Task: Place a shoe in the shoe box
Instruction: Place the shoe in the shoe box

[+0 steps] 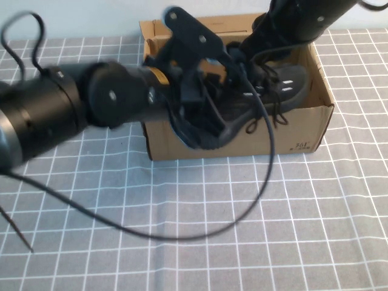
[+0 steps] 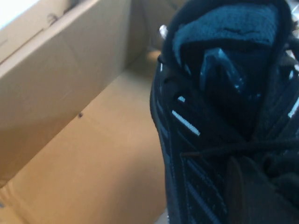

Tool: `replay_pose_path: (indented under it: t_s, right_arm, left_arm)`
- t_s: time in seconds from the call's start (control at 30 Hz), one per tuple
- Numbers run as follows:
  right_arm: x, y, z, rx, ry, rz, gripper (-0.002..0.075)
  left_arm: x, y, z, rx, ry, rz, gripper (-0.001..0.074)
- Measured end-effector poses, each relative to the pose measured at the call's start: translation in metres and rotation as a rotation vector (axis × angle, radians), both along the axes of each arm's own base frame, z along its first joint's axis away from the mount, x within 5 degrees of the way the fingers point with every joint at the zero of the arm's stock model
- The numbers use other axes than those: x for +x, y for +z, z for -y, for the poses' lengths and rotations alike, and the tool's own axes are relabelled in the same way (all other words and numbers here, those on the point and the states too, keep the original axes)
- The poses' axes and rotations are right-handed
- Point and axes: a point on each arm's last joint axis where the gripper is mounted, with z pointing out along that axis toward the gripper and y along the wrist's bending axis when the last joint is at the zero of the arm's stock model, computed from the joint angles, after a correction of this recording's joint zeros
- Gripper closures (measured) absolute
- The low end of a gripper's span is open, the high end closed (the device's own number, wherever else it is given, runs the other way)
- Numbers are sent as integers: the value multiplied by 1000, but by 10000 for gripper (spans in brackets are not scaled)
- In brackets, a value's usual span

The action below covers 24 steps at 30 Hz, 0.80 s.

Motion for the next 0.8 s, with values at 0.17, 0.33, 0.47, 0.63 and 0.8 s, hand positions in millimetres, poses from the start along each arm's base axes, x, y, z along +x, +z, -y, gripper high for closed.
replay_pose_path:
  t_s: [0.17,0.33,0.47,0.63,0.8]
  right_arm:
    - [-16,22,10,16,-2,39,482]
    - [-37,43,23,23,-3,63,578]
    - [-54,63,34,43,-7,114,677]
    - [-76,74,47,63,-21,134,722]
    - [-100,71,62,66,-38,116,728]
  left_arm:
    - [15,20,-16,34,9,23,702]
    - [24,38,-26,68,-1,82,703]
    - [33,47,-23,117,-51,118,703]
    - [54,47,-19,128,-130,78,703]
    - [83,42,-21,80,-234,19,704]
